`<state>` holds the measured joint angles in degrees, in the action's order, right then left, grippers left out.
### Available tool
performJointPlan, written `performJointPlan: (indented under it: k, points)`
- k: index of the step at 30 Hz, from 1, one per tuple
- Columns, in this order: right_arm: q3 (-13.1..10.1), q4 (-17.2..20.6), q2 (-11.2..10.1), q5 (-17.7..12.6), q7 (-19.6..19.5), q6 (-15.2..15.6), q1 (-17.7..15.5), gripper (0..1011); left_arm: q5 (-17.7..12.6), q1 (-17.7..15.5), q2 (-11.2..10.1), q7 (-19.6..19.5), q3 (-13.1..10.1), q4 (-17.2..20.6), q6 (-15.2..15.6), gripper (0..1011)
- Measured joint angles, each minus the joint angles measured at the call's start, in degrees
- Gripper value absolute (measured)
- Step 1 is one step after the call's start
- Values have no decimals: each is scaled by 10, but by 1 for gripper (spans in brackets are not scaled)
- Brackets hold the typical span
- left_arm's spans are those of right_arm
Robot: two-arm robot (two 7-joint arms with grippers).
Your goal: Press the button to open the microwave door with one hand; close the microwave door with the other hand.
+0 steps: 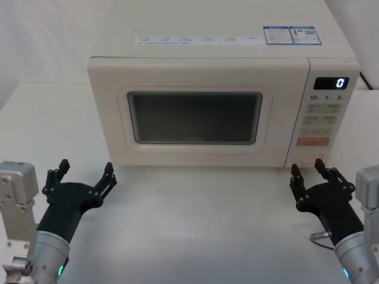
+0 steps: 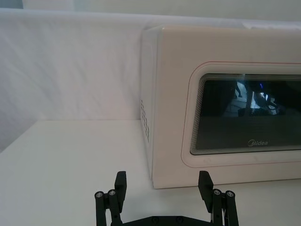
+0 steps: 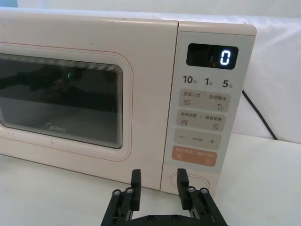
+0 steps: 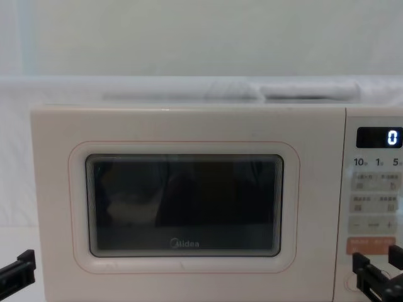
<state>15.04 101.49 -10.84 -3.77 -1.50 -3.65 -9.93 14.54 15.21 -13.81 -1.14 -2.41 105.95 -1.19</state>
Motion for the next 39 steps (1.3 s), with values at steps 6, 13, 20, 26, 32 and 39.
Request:
performJointPlan:
  k: [6,13,20,26,32,39]
  points:
    - [0,0,0,0,0,0,0,339,0,0,0,0,0,0,0,1001]
    - [0,0,0,0,0,0,0,107,0,0,0,0,0,0,0,1001]
    - [0,0,0,0,0,0,0,0,0,0,0,0,0,0,0,1001]
    - [-6,0,6,4,5,1,-1,0,0,0,0,0,0,0,0,1001]
    - [-13,-17,17,6,20,9,4,0,0,0,0,0,0,0,0,1001]
    - [-17,-45,30,6,34,20,18,0,0,0,0,0,0,0,0,1001]
